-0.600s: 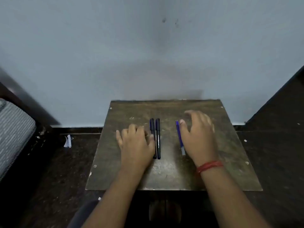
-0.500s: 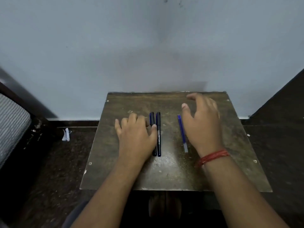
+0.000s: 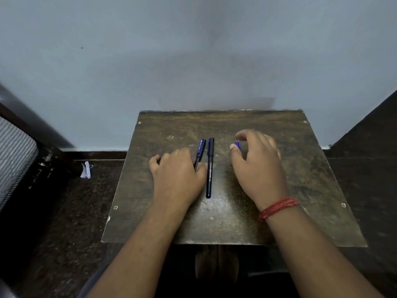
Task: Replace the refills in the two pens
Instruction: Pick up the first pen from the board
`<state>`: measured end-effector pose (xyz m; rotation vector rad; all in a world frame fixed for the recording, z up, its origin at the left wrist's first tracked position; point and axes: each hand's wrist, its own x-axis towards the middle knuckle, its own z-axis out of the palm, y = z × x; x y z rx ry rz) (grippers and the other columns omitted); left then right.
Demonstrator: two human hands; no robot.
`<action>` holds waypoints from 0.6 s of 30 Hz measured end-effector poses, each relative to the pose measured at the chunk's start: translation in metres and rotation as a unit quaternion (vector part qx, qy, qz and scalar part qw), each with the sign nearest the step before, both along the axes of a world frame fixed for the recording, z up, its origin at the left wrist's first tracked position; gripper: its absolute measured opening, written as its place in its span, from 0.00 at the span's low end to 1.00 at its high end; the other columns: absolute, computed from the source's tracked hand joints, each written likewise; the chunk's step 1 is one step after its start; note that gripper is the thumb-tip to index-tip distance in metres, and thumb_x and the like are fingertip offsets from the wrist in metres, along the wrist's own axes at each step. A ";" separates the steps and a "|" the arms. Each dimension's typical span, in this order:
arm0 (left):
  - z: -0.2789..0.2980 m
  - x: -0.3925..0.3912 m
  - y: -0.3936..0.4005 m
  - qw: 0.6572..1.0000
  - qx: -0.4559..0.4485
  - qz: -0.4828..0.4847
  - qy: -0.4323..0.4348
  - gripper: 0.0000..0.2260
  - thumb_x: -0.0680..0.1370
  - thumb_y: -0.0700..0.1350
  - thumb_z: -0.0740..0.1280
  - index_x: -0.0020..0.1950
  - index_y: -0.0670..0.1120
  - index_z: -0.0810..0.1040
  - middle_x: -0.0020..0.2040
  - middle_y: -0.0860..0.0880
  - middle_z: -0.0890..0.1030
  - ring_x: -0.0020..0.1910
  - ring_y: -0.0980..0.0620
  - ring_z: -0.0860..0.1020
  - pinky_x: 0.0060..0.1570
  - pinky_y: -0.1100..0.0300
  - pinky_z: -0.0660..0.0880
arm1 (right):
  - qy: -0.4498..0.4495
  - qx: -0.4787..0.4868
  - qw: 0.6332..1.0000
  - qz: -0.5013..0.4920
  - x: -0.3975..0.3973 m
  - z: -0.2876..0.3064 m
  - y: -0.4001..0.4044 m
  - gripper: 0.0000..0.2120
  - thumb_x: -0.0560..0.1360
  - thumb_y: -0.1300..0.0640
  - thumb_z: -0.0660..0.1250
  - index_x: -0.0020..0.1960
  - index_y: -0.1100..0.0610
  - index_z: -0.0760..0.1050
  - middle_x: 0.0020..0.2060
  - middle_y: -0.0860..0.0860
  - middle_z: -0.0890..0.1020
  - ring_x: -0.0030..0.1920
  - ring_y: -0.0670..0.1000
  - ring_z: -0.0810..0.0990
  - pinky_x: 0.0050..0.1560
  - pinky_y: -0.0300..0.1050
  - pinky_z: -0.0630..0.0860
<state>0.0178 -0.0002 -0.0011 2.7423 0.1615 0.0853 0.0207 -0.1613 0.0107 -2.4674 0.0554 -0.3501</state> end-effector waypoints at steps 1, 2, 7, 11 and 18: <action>0.001 0.000 0.001 1.000 -0.006 0.004 -0.001 0.10 0.75 0.55 0.60 0.40 0.50 0.72 0.38 0.54 0.77 0.46 0.48 0.77 0.67 0.43 0.62 | 0.003 0.001 1.000 -0.001 0.000 0.001 0.000 0.10 0.79 0.50 0.63 0.58 0.51 0.75 0.57 0.45 0.80 0.65 0.52 0.72 0.68 0.59 0.68; 0.002 0.000 0.002 1.000 -0.014 0.007 -0.010 0.09 0.76 0.54 0.61 0.40 0.50 0.72 0.38 0.54 0.77 0.45 0.48 0.77 0.66 0.44 0.62 | 0.002 0.004 1.000 -0.001 0.000 0.001 0.000 0.10 0.79 0.50 0.63 0.58 0.51 0.75 0.56 0.45 0.80 0.65 0.52 0.72 0.68 0.59 0.68; 0.017 -0.007 -0.001 0.986 -0.149 -0.012 -0.074 0.07 0.78 0.51 0.65 0.42 0.52 0.73 0.37 0.56 0.77 0.39 0.54 0.76 0.47 0.52 0.73 | -0.017 0.065 0.998 0.006 0.000 0.002 0.002 0.09 0.80 0.50 0.64 0.57 0.51 0.77 0.52 0.43 0.80 0.59 0.47 0.74 0.58 0.43 0.71; 0.022 -0.020 -0.018 0.962 -0.259 -0.083 -0.041 0.04 0.80 0.48 0.67 0.47 0.51 0.73 0.40 0.54 0.78 0.37 0.57 0.76 0.37 0.57 0.73 | 0.037 0.314 0.948 0.039 0.003 0.008 0.005 0.07 0.79 0.48 0.67 0.49 0.51 0.79 0.42 0.49 0.83 0.46 0.47 0.82 0.49 0.49 0.79; 0.023 -0.024 -0.027 0.935 -0.332 -0.124 -0.032 0.03 0.83 0.45 0.63 0.52 0.52 0.75 0.34 0.58 0.76 0.34 0.65 0.75 0.33 0.70 0.67 | 0.126 0.511 0.847 0.072 0.001 0.009 0.004 0.07 0.76 0.50 0.71 0.42 0.51 0.83 0.41 0.55 0.85 0.44 0.56 0.80 0.48 0.61 0.77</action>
